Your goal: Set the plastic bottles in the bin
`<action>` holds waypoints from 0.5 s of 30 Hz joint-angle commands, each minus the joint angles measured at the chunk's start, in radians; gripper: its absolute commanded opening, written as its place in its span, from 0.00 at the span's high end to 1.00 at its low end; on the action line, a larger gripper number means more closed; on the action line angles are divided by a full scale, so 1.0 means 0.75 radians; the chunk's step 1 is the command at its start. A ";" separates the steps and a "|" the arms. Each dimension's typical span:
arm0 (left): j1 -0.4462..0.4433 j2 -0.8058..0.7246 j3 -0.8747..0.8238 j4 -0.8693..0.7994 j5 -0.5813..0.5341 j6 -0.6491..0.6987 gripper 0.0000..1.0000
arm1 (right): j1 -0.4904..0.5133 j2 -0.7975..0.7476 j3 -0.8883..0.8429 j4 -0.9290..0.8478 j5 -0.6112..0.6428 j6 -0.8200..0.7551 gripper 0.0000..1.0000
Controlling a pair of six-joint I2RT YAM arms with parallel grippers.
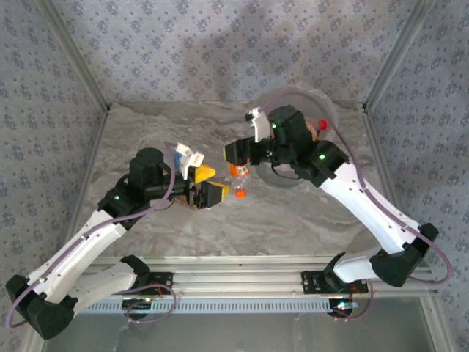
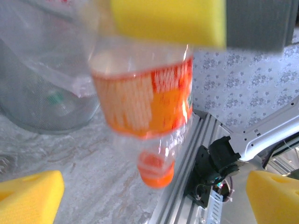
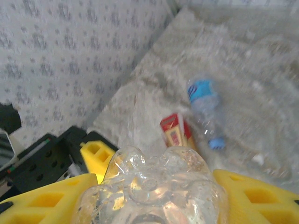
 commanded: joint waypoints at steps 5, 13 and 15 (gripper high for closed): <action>-0.008 0.046 0.220 -0.163 -0.096 0.235 0.00 | -0.136 -0.075 0.173 0.036 0.359 -0.132 0.49; -0.008 0.129 0.213 -0.168 -0.161 0.406 0.00 | -0.360 -0.022 0.195 0.222 0.614 -0.055 0.50; -0.009 0.129 0.176 -0.127 -0.159 0.395 0.00 | -0.416 0.010 0.178 0.299 0.680 -0.041 0.50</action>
